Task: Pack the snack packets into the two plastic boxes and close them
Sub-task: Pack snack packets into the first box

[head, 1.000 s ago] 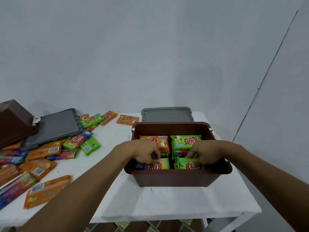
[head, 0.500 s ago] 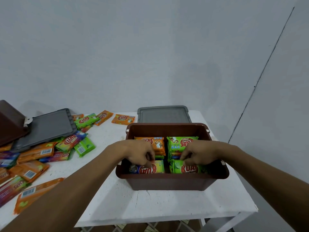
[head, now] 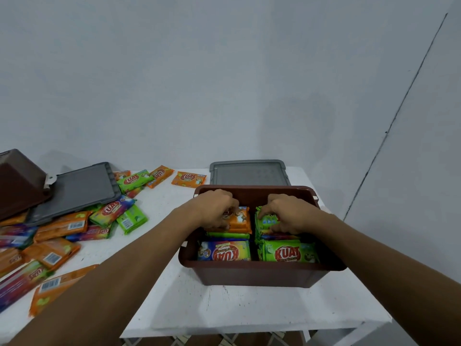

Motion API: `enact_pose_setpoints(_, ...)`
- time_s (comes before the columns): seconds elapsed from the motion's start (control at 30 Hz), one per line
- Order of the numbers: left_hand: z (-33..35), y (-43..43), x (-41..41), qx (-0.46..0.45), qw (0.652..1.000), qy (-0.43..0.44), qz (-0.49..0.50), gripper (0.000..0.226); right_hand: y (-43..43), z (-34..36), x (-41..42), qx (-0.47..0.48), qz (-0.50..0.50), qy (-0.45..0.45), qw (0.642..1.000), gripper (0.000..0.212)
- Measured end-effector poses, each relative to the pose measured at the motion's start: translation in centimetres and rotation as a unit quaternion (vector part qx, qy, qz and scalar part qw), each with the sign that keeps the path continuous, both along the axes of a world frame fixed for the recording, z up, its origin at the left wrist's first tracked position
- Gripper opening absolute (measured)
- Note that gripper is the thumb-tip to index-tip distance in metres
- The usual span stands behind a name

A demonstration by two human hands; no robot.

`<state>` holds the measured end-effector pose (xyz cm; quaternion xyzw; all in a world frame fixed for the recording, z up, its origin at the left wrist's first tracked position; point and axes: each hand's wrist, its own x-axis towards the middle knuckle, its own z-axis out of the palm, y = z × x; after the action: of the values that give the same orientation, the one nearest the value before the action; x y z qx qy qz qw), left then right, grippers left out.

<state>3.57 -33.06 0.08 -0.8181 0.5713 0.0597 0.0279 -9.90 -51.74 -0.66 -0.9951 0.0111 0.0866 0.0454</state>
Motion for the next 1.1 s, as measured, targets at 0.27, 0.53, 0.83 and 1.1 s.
enact_pose_setpoints(0.27, 1.3, 3.7, 2.1, -0.139, 0.990, 0.025, 0.007, 0.028, 0.3, 1.5, 1.6, 0.117, 0.010, -0.079, 0.990, 0.028)
enact_pose_setpoints(0.53, 0.0, 11.3, 10.1, -0.302, 0.937, 0.073, 0.161, 0.013, 5.0, 2.9, 10.2, 0.150, 0.034, -0.165, 0.974, 0.014)
enact_pose_setpoints(0.83, -2.3, 14.1, 22.8, -0.148, 0.940, 0.015, 0.308, 0.034, 7.9, 0.7, 23.2, 0.171, 0.013, -0.094, 0.981, 0.024)
enact_pose_setpoints(1.1, -5.2, 14.0, 28.9, 0.000, 0.928, 0.023, 0.372, 0.059, 9.0, -2.8, 31.3, 0.024, -0.058, 0.043, 0.997, 0.048)
